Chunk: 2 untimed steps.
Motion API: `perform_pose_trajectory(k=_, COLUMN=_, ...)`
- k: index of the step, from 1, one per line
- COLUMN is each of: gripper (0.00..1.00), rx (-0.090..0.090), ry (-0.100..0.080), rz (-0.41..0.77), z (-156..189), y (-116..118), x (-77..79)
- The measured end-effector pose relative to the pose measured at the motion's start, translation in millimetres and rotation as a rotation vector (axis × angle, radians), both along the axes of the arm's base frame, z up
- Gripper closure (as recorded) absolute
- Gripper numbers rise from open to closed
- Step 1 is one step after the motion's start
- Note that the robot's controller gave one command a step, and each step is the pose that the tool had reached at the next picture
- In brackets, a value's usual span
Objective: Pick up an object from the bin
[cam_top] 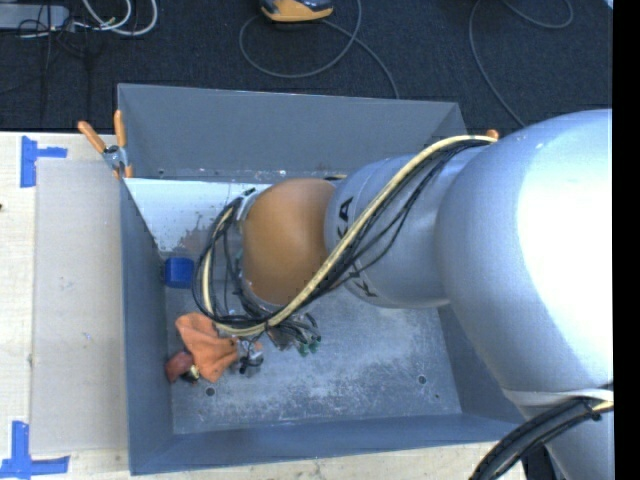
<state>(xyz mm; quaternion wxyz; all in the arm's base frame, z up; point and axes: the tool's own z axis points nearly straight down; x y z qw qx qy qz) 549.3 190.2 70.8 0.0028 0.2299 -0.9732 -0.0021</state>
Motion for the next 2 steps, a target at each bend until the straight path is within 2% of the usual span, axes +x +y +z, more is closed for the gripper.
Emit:
perform_pose_trajectory(k=1, gripper=0.00, rx=0.002, ry=0.000, rz=0.189, z=0.5, y=8.0, x=3.4)
perform_pose_trajectory(k=2, gripper=1.00, rx=0.002, ry=0.000, rz=0.187, z=0.5, y=7.7, x=3.5)
